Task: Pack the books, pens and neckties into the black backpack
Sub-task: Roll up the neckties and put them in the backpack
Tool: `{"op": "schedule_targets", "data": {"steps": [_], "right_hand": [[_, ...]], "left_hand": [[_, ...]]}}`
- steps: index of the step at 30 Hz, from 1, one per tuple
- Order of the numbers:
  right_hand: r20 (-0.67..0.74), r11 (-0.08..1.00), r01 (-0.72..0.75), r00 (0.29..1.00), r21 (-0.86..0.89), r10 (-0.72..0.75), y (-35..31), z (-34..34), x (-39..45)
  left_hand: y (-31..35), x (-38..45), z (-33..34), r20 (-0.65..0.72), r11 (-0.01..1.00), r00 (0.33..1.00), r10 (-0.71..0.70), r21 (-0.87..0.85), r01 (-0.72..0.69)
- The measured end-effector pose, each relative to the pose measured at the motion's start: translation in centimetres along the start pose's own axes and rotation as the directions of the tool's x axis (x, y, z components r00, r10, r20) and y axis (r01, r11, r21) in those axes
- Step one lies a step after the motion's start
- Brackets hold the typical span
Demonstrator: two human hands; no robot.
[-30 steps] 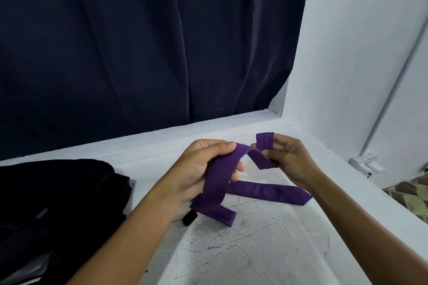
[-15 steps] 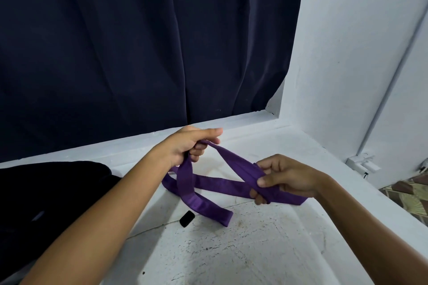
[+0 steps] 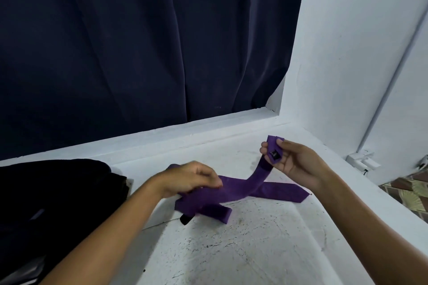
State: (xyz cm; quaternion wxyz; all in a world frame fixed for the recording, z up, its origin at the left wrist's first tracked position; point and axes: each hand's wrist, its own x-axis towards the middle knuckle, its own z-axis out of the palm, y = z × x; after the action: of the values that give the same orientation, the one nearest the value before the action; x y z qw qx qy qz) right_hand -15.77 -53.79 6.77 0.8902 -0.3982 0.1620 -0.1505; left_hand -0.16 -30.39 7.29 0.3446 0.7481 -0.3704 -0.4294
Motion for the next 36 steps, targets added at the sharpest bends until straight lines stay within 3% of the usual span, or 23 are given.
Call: {"op": "schedule_targets", "data": {"steps": [2,3,5,7,11,13,18,20,22,25,28,32,36], "right_hand": [[0.064,0.996,-0.074,0.995,0.040,0.071,0.1,0.9,-0.3],[0.102,0.994,-0.108,0.989,0.035,0.104,0.1,1.6,-0.4],[0.184,0.984,-0.175,0.969,0.028,0.167,0.1,2.9,-0.9],[0.265,0.974,-0.224,0.942,0.036,0.207,0.3,4.0,-1.2],[0.287,0.963,-0.262,0.929,0.063,0.234,0.2,5.2,-2.0],[0.235,0.970,-0.242,0.942,-0.018,0.239,-0.1,5.5,-2.5],[0.115,0.892,-0.129,0.974,-0.433,0.197,-1.0,4.3,-3.1],[0.089,0.804,-0.086,0.981,-0.589,0.170,-1.1,3.6,-3.0],[0.036,0.766,-0.071,0.992,-0.639,0.122,-1.1,3.2,-2.7],[-0.031,0.813,-0.039,0.999,-0.580,0.026,-0.9,2.8,-2.1],[-0.085,0.890,-0.020,0.996,-0.456,-0.021,-0.7,2.7,-1.5],[-0.090,0.947,0.002,0.995,-0.320,-0.033,-0.2,3.2,-0.9],[-0.052,0.949,0.043,0.997,-0.312,-0.062,0.1,3.8,-0.7]], "left_hand": [[-1.1,0.8,0.9,-0.079,0.973,0.993,-0.090,0.208,0.105],[-1.4,1.4,1.4,-0.142,0.961,0.989,-0.049,0.262,0.086],[-1.1,2.2,2.7,-0.259,0.968,0.956,0.137,0.240,-0.073],[-0.3,3.1,3.9,-0.367,0.947,0.875,0.316,0.173,-0.270],[1.6,4.6,5.1,-0.491,0.843,0.736,0.465,-0.008,-0.538],[1.9,4.9,5.3,-0.561,0.811,0.686,0.464,-0.044,-0.584],[1.9,4.7,5.0,-0.672,0.830,0.571,0.471,0.119,-0.545],[1.8,4.2,4.3,-0.640,0.830,0.599,0.481,0.114,-0.545],[1.6,3.8,3.9,-0.537,0.831,0.679,0.500,0.076,-0.551],[1.2,2.8,3.7,-0.350,0.827,0.803,0.483,-0.120,-0.550],[1.4,2.0,3.8,-0.277,0.798,0.872,0.402,-0.361,-0.483],[2.3,1.8,4.6,-0.295,0.851,0.908,0.296,-0.351,-0.392],[2.2,2.1,5.3,-0.347,0.873,0.896,0.277,-0.298,-0.385]]}}
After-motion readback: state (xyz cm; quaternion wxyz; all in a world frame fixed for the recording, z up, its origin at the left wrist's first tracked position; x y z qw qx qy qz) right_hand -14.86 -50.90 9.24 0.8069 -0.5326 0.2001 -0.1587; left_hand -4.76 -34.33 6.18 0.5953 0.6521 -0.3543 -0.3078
